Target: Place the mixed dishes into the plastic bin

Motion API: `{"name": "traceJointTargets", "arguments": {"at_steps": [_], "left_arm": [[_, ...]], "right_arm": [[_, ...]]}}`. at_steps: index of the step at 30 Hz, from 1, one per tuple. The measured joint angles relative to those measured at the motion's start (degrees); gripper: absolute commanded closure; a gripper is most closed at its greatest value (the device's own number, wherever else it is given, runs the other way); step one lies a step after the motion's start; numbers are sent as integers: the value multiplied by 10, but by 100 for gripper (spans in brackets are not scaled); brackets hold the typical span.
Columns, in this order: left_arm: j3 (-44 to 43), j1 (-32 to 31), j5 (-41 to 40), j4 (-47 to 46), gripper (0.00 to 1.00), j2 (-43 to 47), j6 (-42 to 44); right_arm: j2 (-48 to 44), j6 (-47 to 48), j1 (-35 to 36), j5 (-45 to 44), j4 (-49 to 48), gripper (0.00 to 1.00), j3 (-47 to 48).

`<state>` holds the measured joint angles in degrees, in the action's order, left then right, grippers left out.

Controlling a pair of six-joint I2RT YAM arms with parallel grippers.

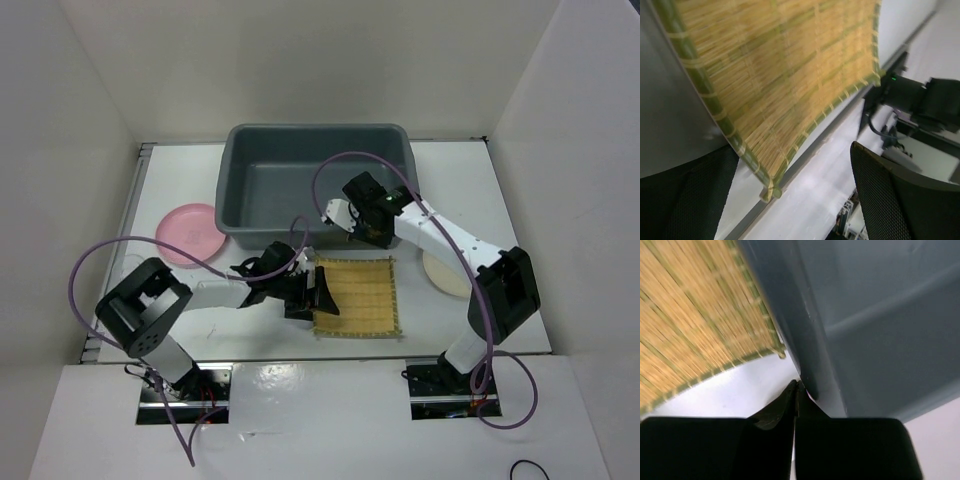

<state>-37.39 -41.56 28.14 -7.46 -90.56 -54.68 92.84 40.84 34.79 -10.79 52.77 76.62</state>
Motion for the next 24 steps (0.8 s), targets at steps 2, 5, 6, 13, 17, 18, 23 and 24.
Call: {"name": "traceJointTargets", "arguments": {"at_steps": [2, 5, 6, 13, 17, 18, 23, 24], "left_arm": [[11, 0, 25, -62, 0, -20, -18], [31, -1, 60, -156, 0, -49, -47], [35, -1, 66, -177, 0, -54, -55], [51, -5, 85, -259, 0, -81, -87], [63, -11, 88, -311, 0, -97, -107], [67, -11, 89, -324, 0, -101, -115], [72, -12, 96, -363, 0, -117, -133], [72, -12, 97, -367, 0, -119, -135]], "right_arm": [[0, 0, -1, 0, -7, 100, 7], [0, 1, -6, 0, -22, 100, 7], [0, 0, -10, 0, -24, 100, 7], [-25, 1, -23, 12, -22, 100, 0], [-107, 28, -18, 27, -6, 100, -93], [-125, 32, -14, 31, 3, 100, -115], [-166, 48, -1, 57, 35, 100, -174], [-166, 50, -1, 59, 34, 100, -178]]}}
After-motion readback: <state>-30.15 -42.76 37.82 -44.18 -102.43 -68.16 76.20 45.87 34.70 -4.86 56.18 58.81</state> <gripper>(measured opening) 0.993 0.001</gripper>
